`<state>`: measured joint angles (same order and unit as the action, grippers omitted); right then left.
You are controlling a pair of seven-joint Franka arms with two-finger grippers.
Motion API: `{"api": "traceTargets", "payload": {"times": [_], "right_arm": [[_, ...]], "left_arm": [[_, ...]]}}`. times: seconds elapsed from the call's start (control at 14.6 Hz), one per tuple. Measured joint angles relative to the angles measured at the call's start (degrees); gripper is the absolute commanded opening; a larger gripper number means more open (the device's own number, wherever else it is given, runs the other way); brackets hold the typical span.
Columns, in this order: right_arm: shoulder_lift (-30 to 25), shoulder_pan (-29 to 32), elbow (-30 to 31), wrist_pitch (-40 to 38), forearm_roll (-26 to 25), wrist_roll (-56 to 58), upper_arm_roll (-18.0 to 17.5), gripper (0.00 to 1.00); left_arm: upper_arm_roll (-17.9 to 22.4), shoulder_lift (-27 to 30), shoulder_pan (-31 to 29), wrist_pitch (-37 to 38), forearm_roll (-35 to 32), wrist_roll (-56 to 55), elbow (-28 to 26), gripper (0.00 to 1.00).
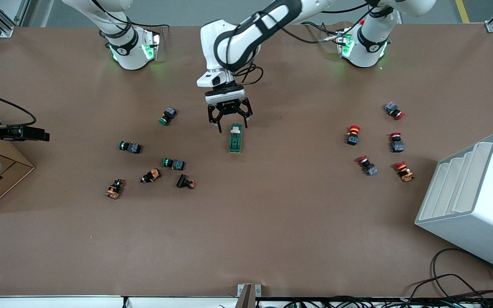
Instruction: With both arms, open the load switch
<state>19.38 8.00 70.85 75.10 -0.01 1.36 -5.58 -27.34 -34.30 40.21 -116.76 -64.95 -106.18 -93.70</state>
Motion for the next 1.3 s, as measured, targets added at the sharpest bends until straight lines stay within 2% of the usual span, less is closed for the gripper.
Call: {"api": "traceTargets", "payload": {"times": [0.27,0.48,0.68,1.03,1.3], "right_arm": [[-5.84,-3.48,7.71,6.48,-0.05,0.35,1.57,1.0],[-10.43,-5.81,11.93,6.89,-0.07,1.89,4.3,1.0],[-13.66,-7.07,12.93,4.84,-0.07,2.83,6.92,1.0],[-19.35,-7.41,15.45,3.37,-0.07,3.05,7.75,1.0],[-23.16,-7.51,17.47,3.37,-0.07,3.09,7.76,1.0]], "left_arm": [[0.02,7.08,-7.01,-0.26,14.11,16.36,2.29,1.0],[0.02,9.53,-11.96,-0.29,22.09,24.96,4.63,1.0],[0.05,12.48,-15.91,0.04,29.06,30.22,5.65,1.0],[0.09,18.42,-23.16,10.36,39.28,44.46,6.7,1.0],[0.17,20.66,-29.25,21.37,45.05,58.12,12.94,1.0]]}}
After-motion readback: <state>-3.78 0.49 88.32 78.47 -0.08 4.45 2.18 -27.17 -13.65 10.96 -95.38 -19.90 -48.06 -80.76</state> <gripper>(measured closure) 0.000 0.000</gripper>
